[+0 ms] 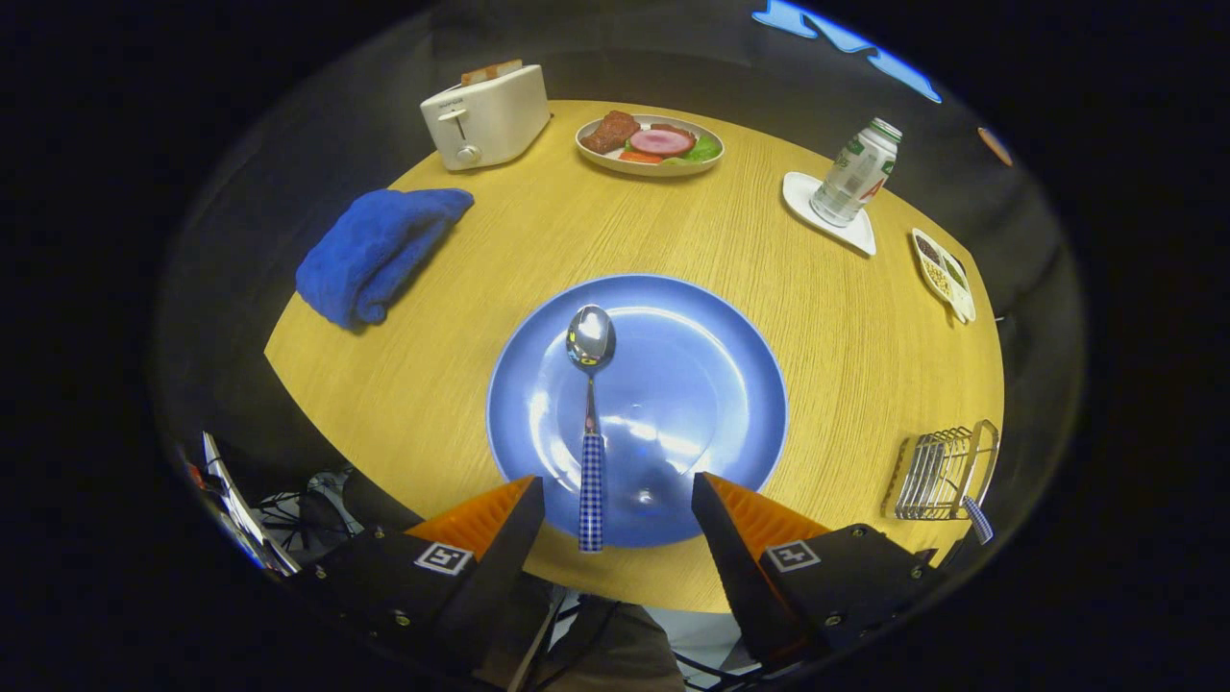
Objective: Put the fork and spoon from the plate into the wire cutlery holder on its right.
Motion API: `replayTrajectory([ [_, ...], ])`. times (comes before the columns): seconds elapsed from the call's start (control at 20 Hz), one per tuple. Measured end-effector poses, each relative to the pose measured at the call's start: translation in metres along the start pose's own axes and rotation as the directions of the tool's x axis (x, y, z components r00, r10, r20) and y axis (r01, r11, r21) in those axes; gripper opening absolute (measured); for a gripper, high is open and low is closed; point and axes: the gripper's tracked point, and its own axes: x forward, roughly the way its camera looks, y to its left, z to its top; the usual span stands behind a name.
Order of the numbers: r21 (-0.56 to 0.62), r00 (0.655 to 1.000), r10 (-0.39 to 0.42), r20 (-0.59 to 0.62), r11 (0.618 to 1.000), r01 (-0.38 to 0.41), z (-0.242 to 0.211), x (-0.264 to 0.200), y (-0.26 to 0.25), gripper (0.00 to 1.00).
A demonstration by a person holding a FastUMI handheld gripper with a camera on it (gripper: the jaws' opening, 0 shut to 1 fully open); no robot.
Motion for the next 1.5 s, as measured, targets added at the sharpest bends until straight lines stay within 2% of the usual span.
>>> replayTrajectory([
  [0.1, -0.013, 1.0, 0.013, -0.028, 1.0, -0.013, -0.005, 0.011, 0.003, 0.92],
  [0.15, -0.013, 0.999, 0.015, -0.049, 1.0, -0.016, -0.009, 0.018, 0.005, 0.86],
  [0.25, -0.011, 0.996, 0.024, -0.089, 1.0, -0.025, -0.015, 0.025, 0.006, 0.62],
  [0.4, -0.002, 0.993, 0.056, -0.106, 0.998, -0.057, -0.018, 0.035, 0.011, 0.62],
  [0.55, -0.005, 0.988, 0.065, -0.142, 0.998, -0.066, -0.025, 0.037, 0.01, 0.16],
  [0.7, -0.037, 0.984, 0.055, -0.168, 0.997, -0.062, -0.025, 0.032, 0.006, 0.17],
  [0.75, -0.047, 0.981, 0.059, -0.183, 0.997, -0.068, -0.028, 0.035, 0.007, 0.02],
  [0.95, -0.069, 0.98, 0.065, -0.19, 0.994, -0.08, -0.028, 0.028, 0.004, 0.02],
  [1.15, -0.098, 0.98, 0.054, -0.191, 0.992, -0.074, -0.029, -0.003, -0.01, 0.02],
  [1.5, -0.005, 0.98, 0.011, -0.199, 1.0, -0.012, -0.045, -0.049, -0.057, 0.02],
])
